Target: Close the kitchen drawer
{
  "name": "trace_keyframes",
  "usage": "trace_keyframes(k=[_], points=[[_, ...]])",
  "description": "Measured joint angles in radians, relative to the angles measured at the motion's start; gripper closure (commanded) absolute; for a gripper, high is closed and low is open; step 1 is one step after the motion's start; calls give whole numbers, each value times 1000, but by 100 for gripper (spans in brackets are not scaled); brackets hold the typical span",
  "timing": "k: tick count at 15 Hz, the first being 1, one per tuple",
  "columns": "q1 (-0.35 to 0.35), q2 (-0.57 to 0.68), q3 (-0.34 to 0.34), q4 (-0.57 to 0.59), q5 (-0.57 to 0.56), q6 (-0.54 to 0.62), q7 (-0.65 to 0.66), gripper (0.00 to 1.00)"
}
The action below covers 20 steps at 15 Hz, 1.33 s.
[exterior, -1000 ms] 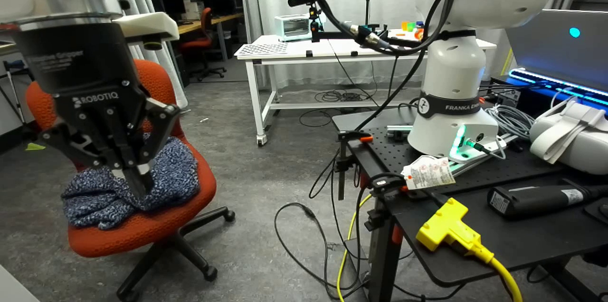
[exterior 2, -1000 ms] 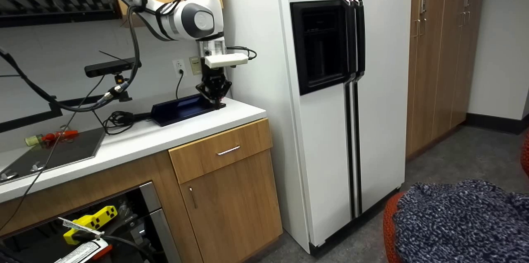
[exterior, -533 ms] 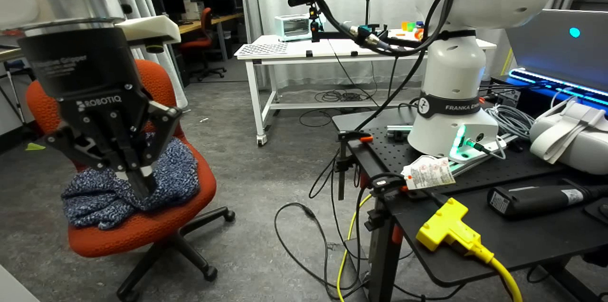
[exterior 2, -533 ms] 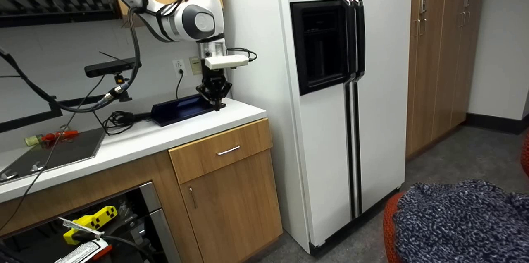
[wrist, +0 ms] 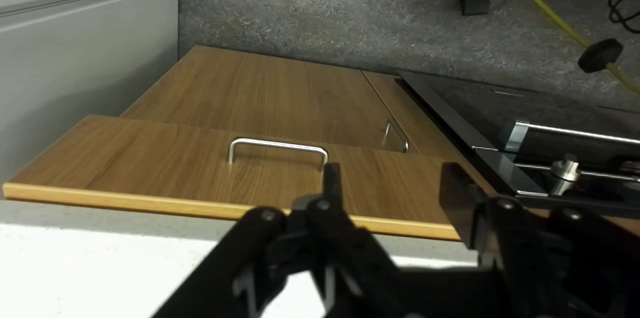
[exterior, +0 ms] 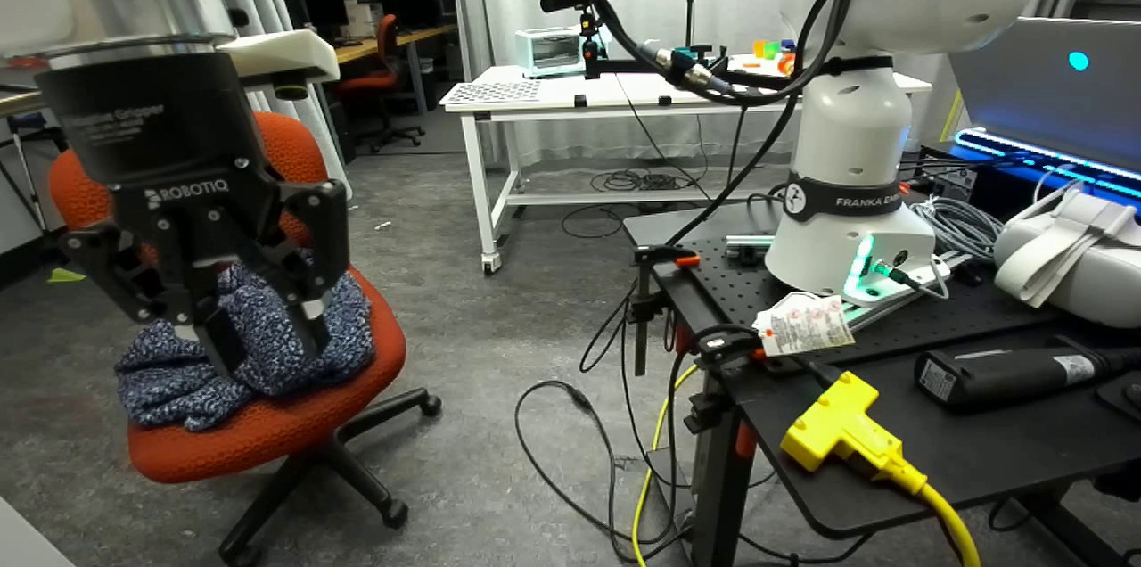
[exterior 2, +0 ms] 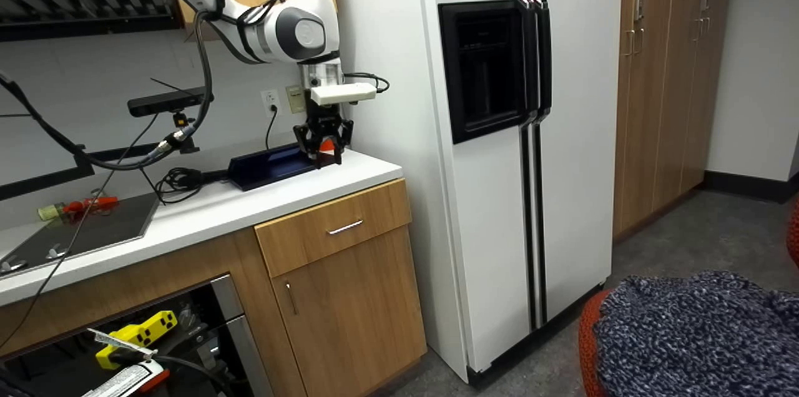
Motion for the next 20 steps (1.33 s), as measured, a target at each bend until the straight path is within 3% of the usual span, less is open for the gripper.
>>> trace_keyframes(k=[2,3,20], points=[[0,0,-2,0,0,0,0,1],[0,0,-3,0,-1,0,0,0],[0,0,-7,0,-2,0,0,0]])
